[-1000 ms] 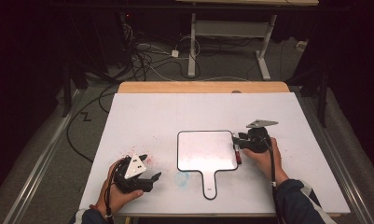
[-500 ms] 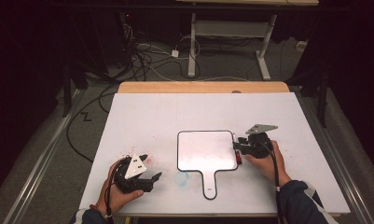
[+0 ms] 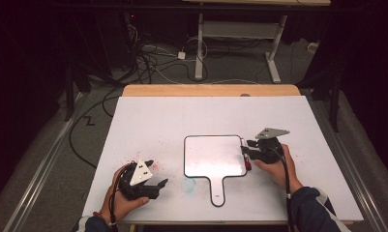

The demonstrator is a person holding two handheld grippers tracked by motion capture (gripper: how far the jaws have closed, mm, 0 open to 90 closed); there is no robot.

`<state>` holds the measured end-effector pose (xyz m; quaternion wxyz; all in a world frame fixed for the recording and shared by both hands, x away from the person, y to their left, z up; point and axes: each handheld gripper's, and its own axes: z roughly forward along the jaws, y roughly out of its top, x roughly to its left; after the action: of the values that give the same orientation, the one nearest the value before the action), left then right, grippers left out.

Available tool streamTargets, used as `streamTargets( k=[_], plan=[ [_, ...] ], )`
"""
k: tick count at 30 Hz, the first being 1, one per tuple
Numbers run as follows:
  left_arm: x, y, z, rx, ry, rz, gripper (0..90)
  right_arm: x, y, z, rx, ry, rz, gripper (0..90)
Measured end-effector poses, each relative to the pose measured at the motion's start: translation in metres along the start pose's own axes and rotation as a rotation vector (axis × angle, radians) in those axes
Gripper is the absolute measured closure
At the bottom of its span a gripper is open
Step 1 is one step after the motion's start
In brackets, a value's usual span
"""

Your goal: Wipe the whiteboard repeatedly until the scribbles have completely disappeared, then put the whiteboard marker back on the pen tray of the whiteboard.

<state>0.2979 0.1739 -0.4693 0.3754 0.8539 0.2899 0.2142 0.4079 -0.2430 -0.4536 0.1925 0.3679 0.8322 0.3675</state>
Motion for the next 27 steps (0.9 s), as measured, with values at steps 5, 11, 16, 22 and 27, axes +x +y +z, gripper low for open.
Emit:
streamTargets(
  k=[5, 11, 16, 22, 27],
  plan=[
    [0.001, 0.000, 0.003, 0.008, -0.002, 0.002, 20.9, 0.003, 0.006, -0.008, -0.064, 0.001, -0.047, 55.4],
    [0.004, -0.001, 0.006, 0.015, -0.011, -0.005, 20.9, 0.011, 0.014, -0.016, -0.123, -0.004, -0.114, 48.0],
    [0.002, -0.001, 0.007, 0.016, -0.014, 0.005, 20.9, 0.018, 0.017, -0.024, -0.153, -0.013, -0.155, 39.3],
    [0.002, -0.001, 0.007, 0.018, -0.016, 0.003, 20.8, 0.022, 0.019, -0.033, -0.187, -0.022, -0.164, 32.2],
    [0.003, -0.002, 0.006, 0.019, -0.014, -0.001, 20.8, 0.025, 0.021, -0.038, -0.215, -0.050, -0.147, 28.3]
  ],
)
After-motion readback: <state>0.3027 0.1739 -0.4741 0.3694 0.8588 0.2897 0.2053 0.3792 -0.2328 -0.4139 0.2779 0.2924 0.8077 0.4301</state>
